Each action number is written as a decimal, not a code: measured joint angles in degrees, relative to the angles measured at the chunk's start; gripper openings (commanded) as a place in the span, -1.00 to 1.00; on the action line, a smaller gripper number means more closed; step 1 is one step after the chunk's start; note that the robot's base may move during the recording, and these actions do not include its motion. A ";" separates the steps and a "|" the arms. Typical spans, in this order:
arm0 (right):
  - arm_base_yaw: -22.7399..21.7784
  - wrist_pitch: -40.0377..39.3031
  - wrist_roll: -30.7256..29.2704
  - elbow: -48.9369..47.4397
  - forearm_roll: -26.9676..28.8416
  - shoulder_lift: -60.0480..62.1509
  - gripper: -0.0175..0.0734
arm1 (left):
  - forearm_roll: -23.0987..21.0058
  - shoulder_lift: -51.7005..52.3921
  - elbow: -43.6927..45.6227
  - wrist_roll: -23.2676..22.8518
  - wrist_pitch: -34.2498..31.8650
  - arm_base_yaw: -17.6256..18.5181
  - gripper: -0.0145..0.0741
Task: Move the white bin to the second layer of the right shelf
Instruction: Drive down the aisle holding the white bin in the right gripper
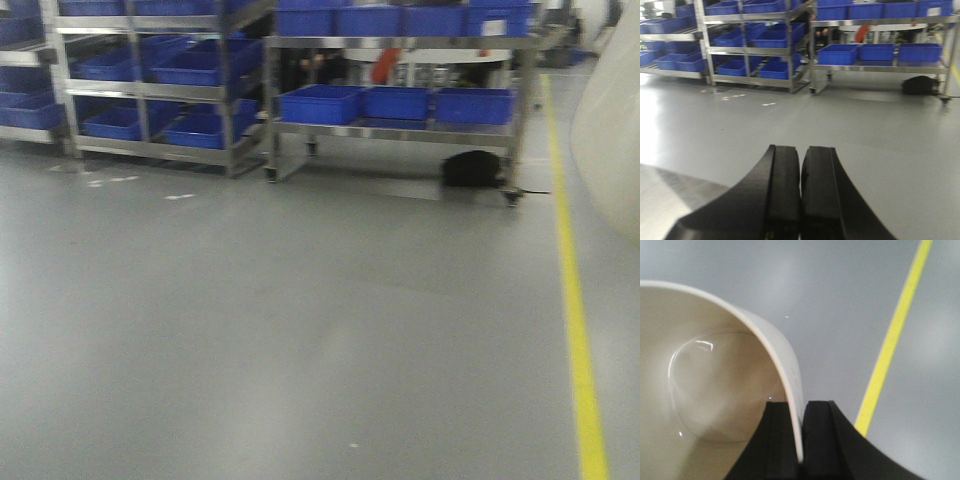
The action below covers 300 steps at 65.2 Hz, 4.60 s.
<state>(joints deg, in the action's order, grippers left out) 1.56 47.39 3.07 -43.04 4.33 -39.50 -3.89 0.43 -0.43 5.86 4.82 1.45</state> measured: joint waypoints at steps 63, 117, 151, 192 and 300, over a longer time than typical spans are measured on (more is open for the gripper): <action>0.51 0.12 0.00 0.00 0.00 0.00 -0.47 | 0.00 0.00 0.00 0.00 0.00 0.00 -0.48; 0.51 0.12 0.00 0.00 0.00 0.00 -0.47 | 0.00 0.00 0.00 0.00 0.00 0.00 -0.48; 0.51 0.12 0.00 0.00 0.00 0.00 -0.47 | 0.00 0.00 0.00 0.00 0.00 0.00 -0.48; 0.51 0.12 0.00 0.00 0.00 0.00 -0.47 | 0.00 0.00 0.00 0.00 0.00 0.00 -0.48; 0.51 0.12 0.00 0.00 0.00 0.09 -0.47 | 0.00 0.00 0.00 0.00 0.00 0.00 -0.48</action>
<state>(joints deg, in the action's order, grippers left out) 2.06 47.52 3.07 -43.04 4.33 -39.40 -3.89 0.43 -0.43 5.86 4.82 1.45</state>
